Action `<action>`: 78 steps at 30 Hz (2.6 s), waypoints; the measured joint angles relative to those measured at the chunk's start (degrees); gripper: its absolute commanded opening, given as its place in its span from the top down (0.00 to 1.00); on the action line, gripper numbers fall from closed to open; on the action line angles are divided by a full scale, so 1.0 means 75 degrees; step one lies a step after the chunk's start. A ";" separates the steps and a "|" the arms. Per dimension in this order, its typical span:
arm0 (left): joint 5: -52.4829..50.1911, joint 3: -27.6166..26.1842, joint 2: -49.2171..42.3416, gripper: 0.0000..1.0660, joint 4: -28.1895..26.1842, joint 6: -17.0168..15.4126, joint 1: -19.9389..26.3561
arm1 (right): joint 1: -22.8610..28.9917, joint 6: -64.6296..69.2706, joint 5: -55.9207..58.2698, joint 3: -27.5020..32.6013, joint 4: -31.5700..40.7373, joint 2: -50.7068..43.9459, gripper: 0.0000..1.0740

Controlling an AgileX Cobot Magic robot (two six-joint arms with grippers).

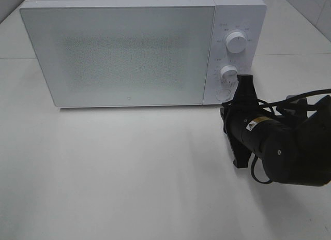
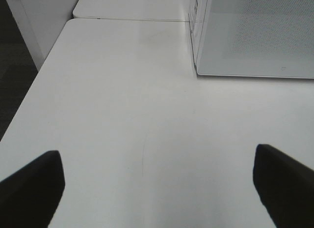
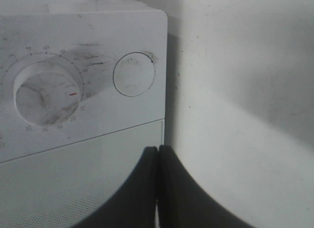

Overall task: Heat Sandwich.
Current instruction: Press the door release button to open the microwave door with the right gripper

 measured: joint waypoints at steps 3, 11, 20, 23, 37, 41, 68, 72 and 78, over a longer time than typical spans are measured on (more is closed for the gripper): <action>0.0000 0.0000 0.0000 0.08 0.0000 0.0000 0.0000 | -0.0138 0.0000 0.0000 -0.0138 -0.0160 0.0099 1.00; 0.0000 0.0000 0.0000 0.08 0.0000 0.0000 0.0000 | -0.0588 -0.0015 0.0336 -0.0733 -0.0573 0.0512 1.00; 0.0000 0.0000 0.0000 0.08 0.0000 0.0000 0.0000 | -0.1199 -0.0458 0.0451 -0.1360 -0.0970 0.0772 1.00; 0.0000 0.0000 0.0000 0.08 0.0000 0.0000 0.0000 | -0.1360 -0.0466 0.0619 -0.1558 -0.1100 0.0856 1.00; 0.0000 0.0000 0.0000 0.08 0.0000 0.0000 0.0000 | -0.1551 -0.0451 0.1008 -0.2032 -0.1261 0.1398 1.00; 0.0000 0.0000 0.0000 0.08 0.0000 0.0000 0.0000 | -0.1581 -0.0550 0.0993 -0.2070 -0.1283 0.1421 1.00; 0.0000 0.0000 0.0000 0.08 0.0000 0.0000 0.0000 | -0.1642 -0.0802 0.1184 -0.2529 -0.1108 0.1581 0.99; 0.0000 0.0000 0.0000 0.08 0.0000 0.0000 0.0000 | -0.1658 -0.0810 0.1299 -0.2552 -0.1161 0.1581 0.99; 0.0000 0.0000 0.0000 0.08 0.0000 0.0000 0.0000 | -0.1673 -0.0810 0.1329 -0.2559 -0.1207 0.1581 1.00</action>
